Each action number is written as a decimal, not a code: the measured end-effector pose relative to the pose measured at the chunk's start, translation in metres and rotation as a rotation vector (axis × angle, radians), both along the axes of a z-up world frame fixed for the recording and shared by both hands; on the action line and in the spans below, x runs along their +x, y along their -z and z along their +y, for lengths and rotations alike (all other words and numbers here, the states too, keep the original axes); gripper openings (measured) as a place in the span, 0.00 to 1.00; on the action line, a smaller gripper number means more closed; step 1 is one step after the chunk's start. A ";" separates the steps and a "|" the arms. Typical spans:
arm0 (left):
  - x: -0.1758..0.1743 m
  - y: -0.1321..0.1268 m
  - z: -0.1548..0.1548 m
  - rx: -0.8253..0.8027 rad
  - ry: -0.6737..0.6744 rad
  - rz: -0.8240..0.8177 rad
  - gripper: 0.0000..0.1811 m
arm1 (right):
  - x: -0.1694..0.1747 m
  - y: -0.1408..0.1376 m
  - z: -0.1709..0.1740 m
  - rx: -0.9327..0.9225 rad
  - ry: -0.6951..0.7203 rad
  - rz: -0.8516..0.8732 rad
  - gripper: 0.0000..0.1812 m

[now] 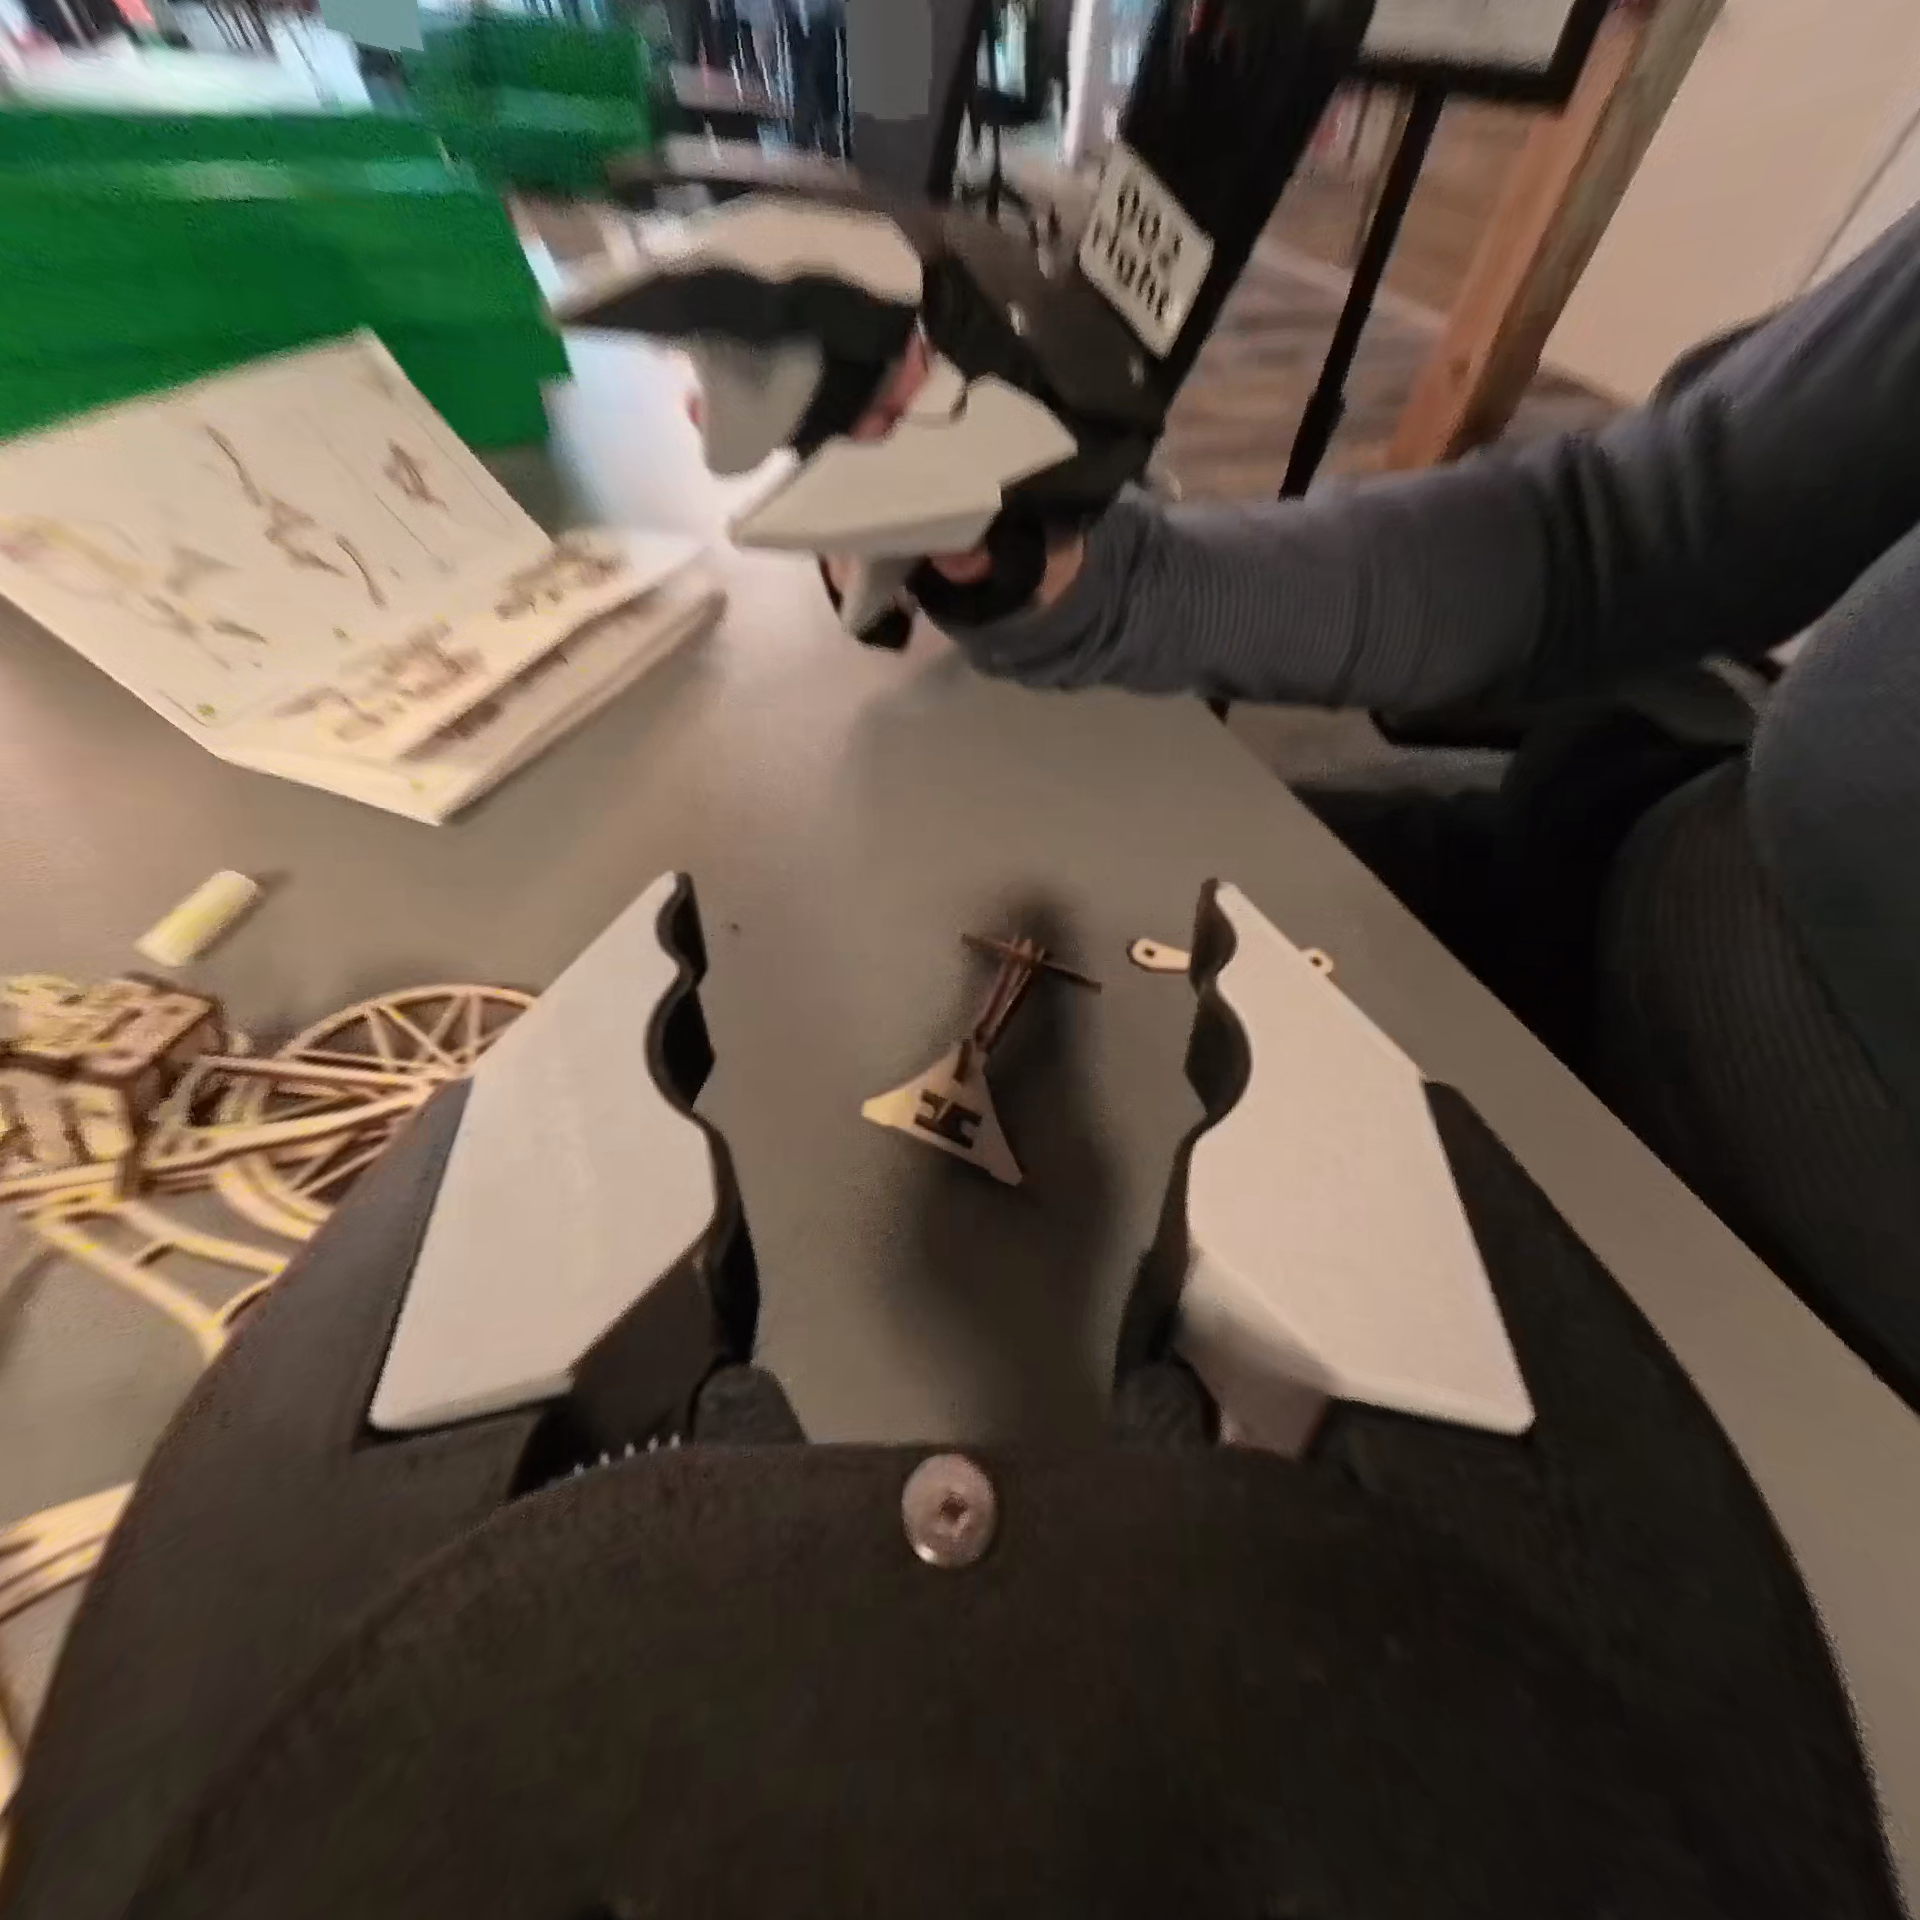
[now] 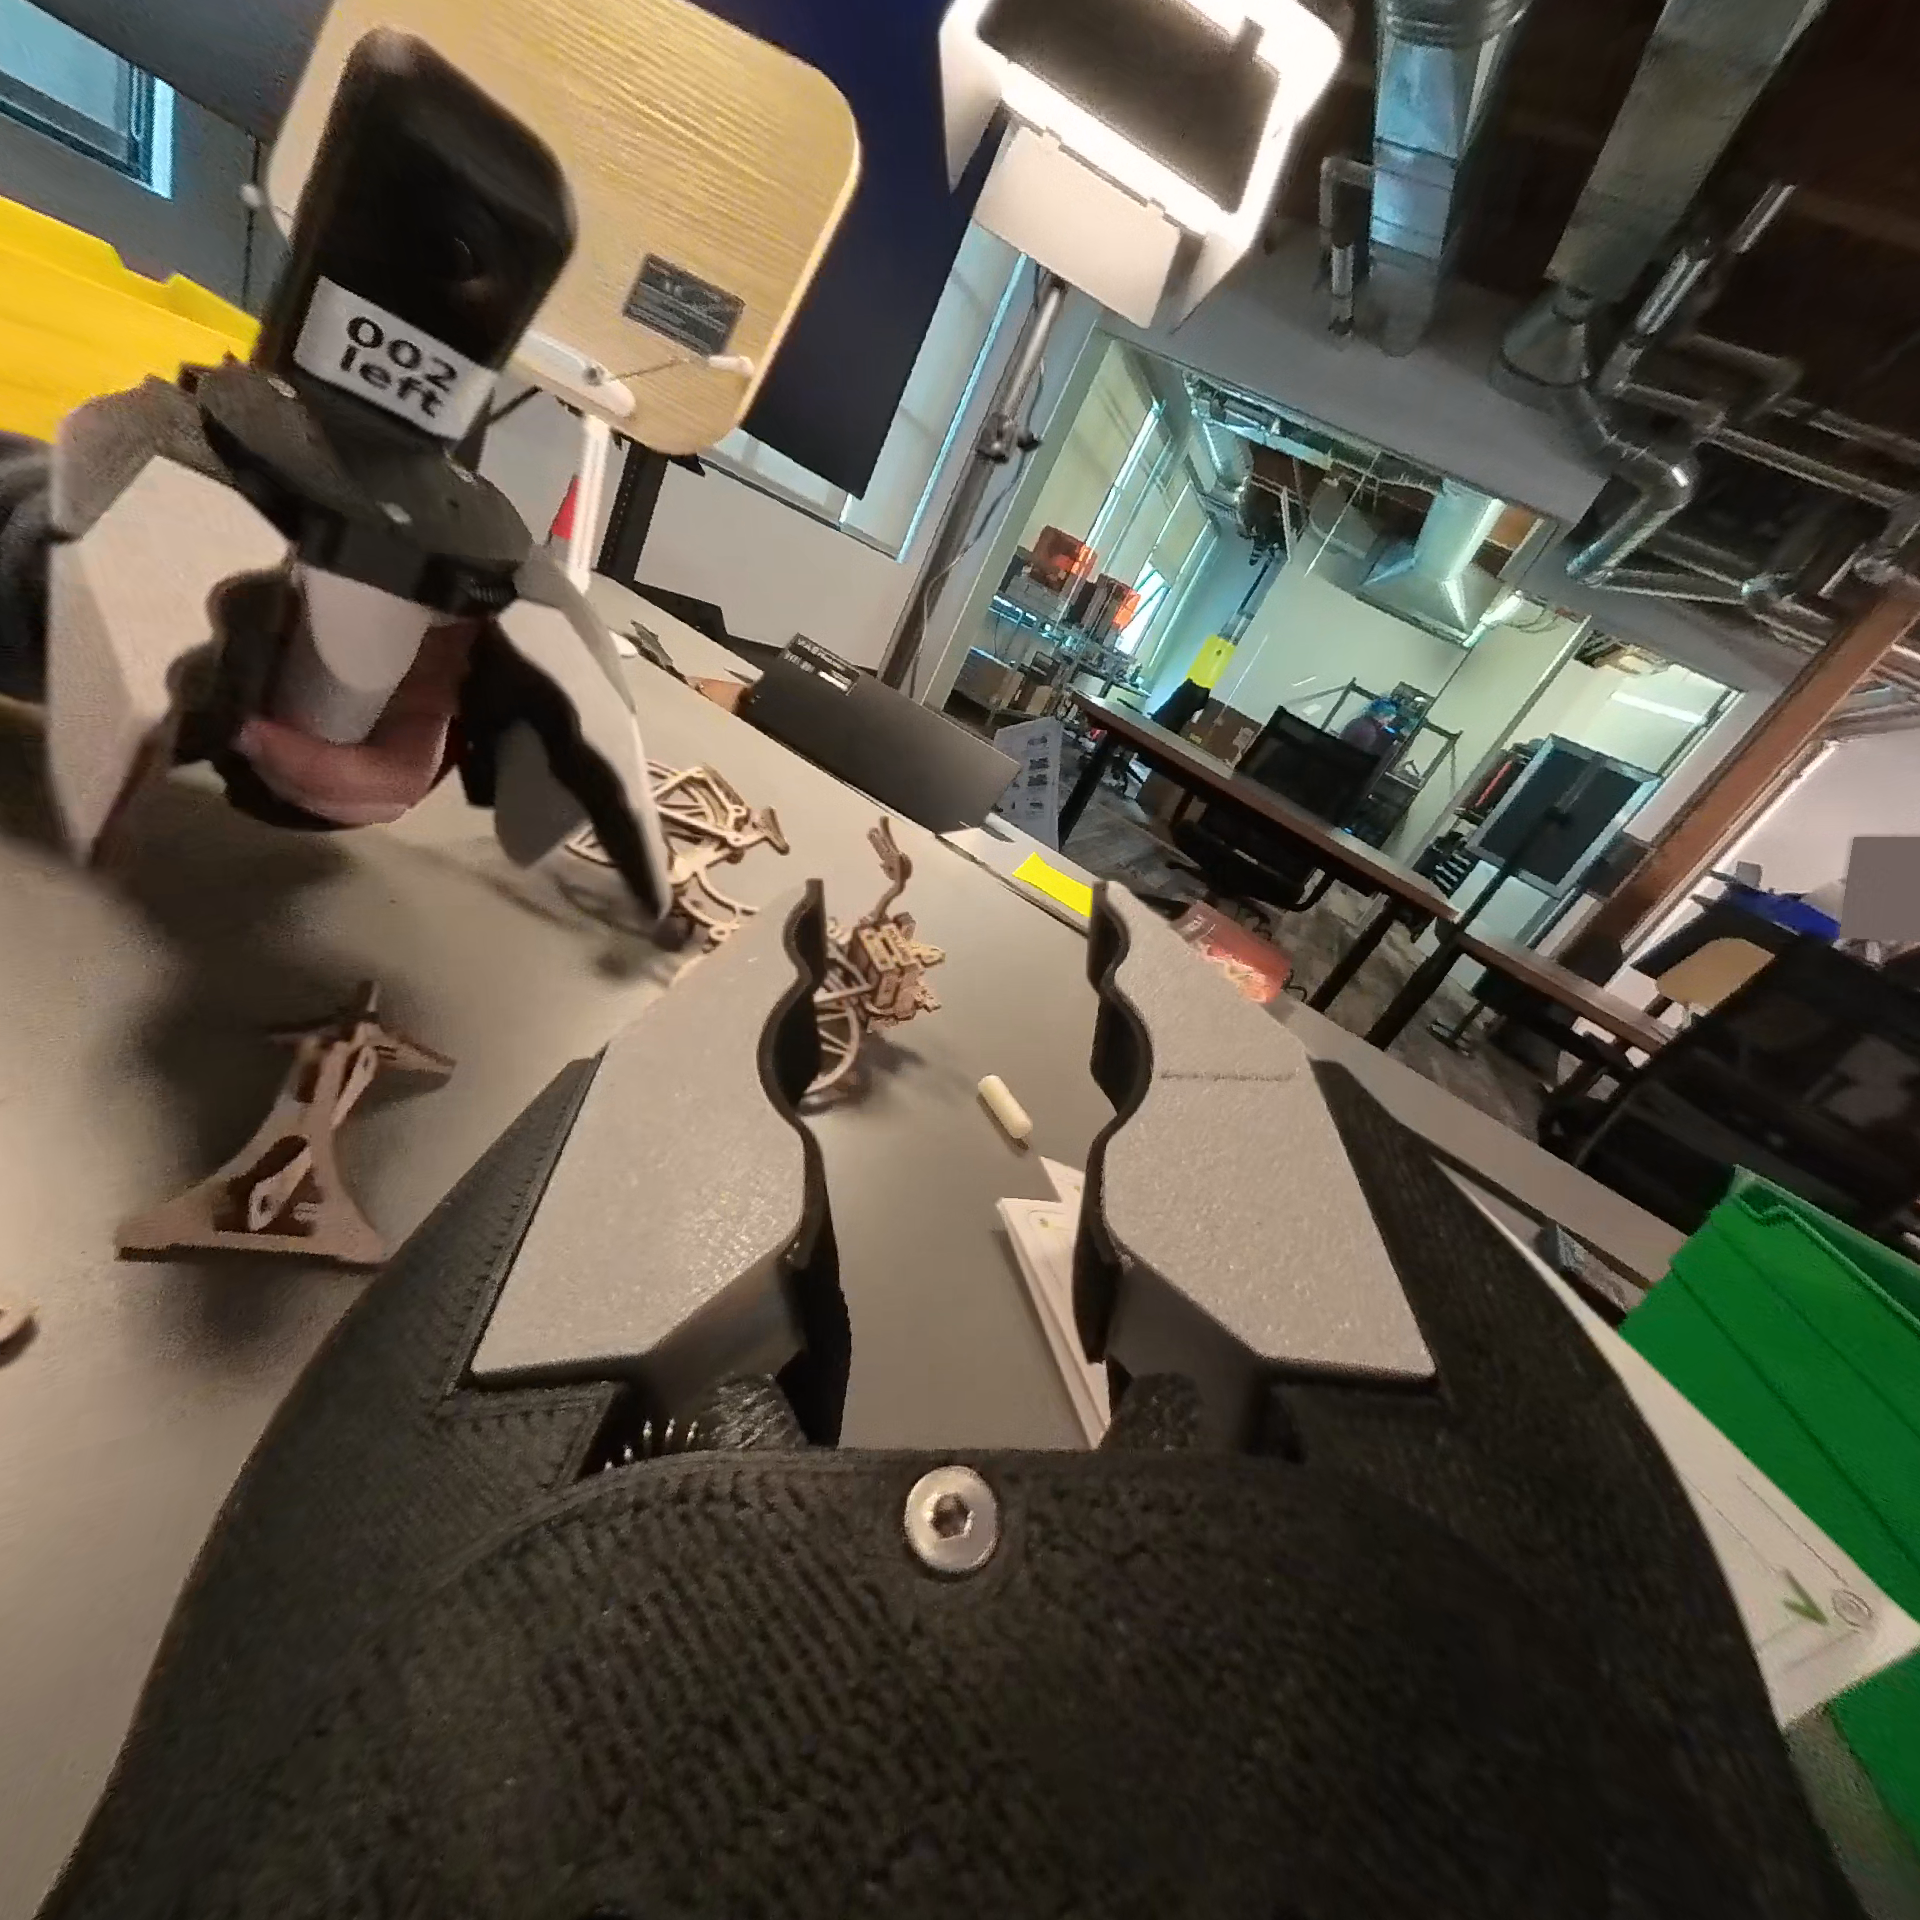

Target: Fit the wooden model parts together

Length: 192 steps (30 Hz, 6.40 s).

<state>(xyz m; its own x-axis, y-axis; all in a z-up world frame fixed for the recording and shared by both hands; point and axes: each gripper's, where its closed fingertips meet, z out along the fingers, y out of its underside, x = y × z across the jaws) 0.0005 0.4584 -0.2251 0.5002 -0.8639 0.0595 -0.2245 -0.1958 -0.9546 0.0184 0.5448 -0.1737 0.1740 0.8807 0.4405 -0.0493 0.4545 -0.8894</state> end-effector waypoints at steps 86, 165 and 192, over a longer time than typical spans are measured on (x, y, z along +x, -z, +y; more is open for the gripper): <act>-0.013 0.065 -0.027 -0.127 0.193 0.383 0.31 | -0.008 0.062 -0.086 -0.450 -0.325 -0.862 0.11; -0.007 0.065 -0.024 -0.148 0.188 0.373 0.23 | 0.002 0.113 -0.100 -0.444 -0.405 -0.871 0.17; -0.005 0.065 -0.024 -0.148 0.190 0.373 0.23 | -0.016 0.110 -0.108 -0.378 -0.377 -0.966 0.04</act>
